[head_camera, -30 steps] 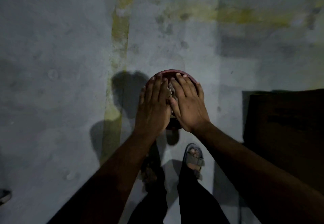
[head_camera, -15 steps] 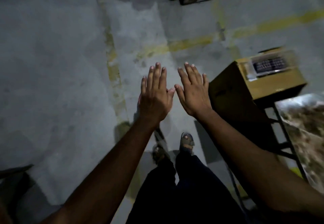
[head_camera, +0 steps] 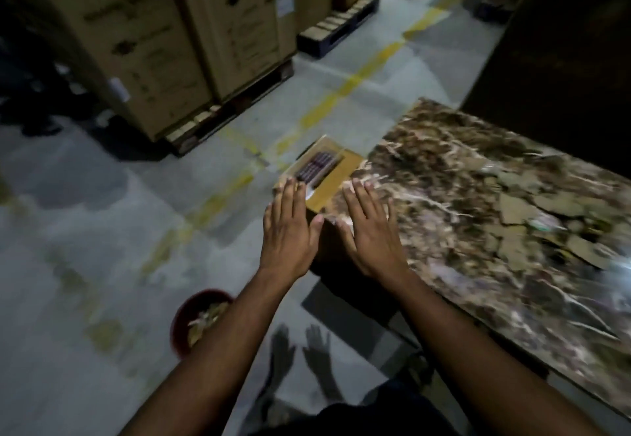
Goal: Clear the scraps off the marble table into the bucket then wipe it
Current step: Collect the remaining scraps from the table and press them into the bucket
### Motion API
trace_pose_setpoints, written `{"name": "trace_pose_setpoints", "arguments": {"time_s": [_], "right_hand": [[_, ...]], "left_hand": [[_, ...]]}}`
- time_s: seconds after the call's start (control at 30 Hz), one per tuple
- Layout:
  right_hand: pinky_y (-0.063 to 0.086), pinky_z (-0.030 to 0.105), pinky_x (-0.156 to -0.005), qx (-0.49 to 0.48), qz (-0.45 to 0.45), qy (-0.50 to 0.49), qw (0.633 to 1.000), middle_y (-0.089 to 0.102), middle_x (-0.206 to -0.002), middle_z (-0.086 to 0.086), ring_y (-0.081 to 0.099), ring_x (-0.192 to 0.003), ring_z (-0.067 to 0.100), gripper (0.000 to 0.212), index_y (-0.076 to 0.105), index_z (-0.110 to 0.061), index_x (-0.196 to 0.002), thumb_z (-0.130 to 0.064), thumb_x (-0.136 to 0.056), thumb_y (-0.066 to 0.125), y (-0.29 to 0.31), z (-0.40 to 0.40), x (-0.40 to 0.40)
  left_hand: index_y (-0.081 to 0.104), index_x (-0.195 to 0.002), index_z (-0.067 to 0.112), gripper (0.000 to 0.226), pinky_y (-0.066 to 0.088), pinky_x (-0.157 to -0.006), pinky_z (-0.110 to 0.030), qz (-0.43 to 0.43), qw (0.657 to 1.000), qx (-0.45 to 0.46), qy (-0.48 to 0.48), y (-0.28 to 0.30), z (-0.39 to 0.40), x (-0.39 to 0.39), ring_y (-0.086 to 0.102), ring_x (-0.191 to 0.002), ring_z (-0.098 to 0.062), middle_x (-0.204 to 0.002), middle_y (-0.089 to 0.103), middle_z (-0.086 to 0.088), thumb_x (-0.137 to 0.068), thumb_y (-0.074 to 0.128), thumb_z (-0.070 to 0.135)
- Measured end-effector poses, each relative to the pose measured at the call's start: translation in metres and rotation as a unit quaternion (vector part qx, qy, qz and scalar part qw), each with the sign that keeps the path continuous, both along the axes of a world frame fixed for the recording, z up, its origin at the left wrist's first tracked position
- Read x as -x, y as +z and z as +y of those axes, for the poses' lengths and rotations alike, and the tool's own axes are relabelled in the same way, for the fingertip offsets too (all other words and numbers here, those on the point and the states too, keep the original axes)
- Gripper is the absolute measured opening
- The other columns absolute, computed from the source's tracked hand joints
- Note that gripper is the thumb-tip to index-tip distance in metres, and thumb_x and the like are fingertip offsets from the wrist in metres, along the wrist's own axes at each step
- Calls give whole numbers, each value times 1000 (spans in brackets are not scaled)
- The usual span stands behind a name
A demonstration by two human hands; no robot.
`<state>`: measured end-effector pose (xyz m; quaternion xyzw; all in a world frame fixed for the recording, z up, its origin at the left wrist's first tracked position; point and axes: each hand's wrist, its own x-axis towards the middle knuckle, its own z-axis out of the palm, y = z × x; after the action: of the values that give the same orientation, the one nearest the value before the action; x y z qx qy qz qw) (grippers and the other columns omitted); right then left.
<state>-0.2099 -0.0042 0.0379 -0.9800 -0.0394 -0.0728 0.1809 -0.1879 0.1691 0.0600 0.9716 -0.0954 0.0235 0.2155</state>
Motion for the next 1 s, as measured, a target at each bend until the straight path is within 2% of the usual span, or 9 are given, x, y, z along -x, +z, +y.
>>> {"name": "trace_pose_setpoints", "arguments": {"time_s": [0.23, 0.3, 0.43, 0.5, 0.57, 0.63, 0.7, 0.83, 1.0], "right_hand": [[19, 57, -122, -1, 33, -133, 991, 22, -169, 0, 16, -156, 18, 66, 25, -25, -161, -56, -102, 21, -22, -193, 46], [21, 56, -122, -13, 46, -170, 984, 19, -170, 0, 14, -157, 20, 70, 23, -27, -162, -60, -101, 18, -28, -247, 59], [21, 53, -121, -29, 85, -235, 968, 11, -172, 1, 12, -157, 25, 76, 16, -31, -163, -67, -96, 16, -39, -330, 84], [25, 50, -120, -57, 109, -249, 961, 10, -172, 1, 14, -156, 26, 76, 13, -32, -163, -65, -97, 28, -47, -365, 98], [30, 48, -120, -71, 140, -261, 952, 13, -171, 3, 19, -155, 28, 78, 17, -30, -163, -60, -97, 46, -56, -393, 107], [32, 47, -119, -78, 193, -293, 933, 13, -170, 8, 21, -154, 32, 82, 20, -29, -162, -55, -94, 60, -66, -415, 117], [32, 45, -119, -92, 240, -323, 911, 12, -169, 14, 21, -153, 36, 91, 21, -26, -161, -54, -89, 70, -78, -427, 128], [38, 40, -113, -144, 269, -346, 887, 22, -159, 20, 30, -146, 39, 104, 25, -22, -160, -54, -78, 81, -103, -426, 142], [42, 34, -106, -139, 227, -395, 879, 45, -140, 11, 46, -132, 31, 59, 47, -15, -144, -30, -92, 70, -112, -418, 127]], "left_hand": [[4, -160, 19, 73, 4, -124, -45, 40, 988, -9, -146, -24, -200, 0, -2, -155, -25, -169, 0, -4, -103, 34, 52], [0, -160, 21, 77, 2, -124, -41, 56, 979, -36, -191, -36, -254, 6, -4, -155, -24, -169, -4, -2, -100, 24, 62], [-7, -160, 24, 84, 2, -123, -44, 80, 957, -85, -265, -56, -327, 10, -8, -154, -25, -168, -11, 0, -99, 34, 65], [-5, -160, 25, 90, 8, -122, -48, 80, 944, -122, -297, -66, -350, 10, -1, -154, -29, -168, -3, -4, -96, 43, 65], [-3, -160, 25, 97, 23, -118, -48, 94, 928, -157, -326, -74, -363, 8, 16, -150, -33, -163, 14, -9, -90, 53, 63], [-1, -159, 24, 106, 41, -107, -45, 129, 910, -185, -347, -81, -374, 9, 33, -141, -35, -153, 26, -11, -83, 62, 60], [3, -159, 22, 108, 47, -100, -44, 165, 902, -203, -344, -88, -380, 14, 40, -136, -36, -151, 28, -14, -79, 67, 56], [17, -157, 18, 89, 47, -102, -43, 205, 912, -174, -310, -107, -389, 11, 41, -135, -37, -151, 28, -15, -89, 65, 48], [40, -127, 24, 38, 49, -82, -38, 184, 932, -80, -302, -118, -410, 0, 57, -104, -28, -120, 49, -5, -94, 58, 33]]}}
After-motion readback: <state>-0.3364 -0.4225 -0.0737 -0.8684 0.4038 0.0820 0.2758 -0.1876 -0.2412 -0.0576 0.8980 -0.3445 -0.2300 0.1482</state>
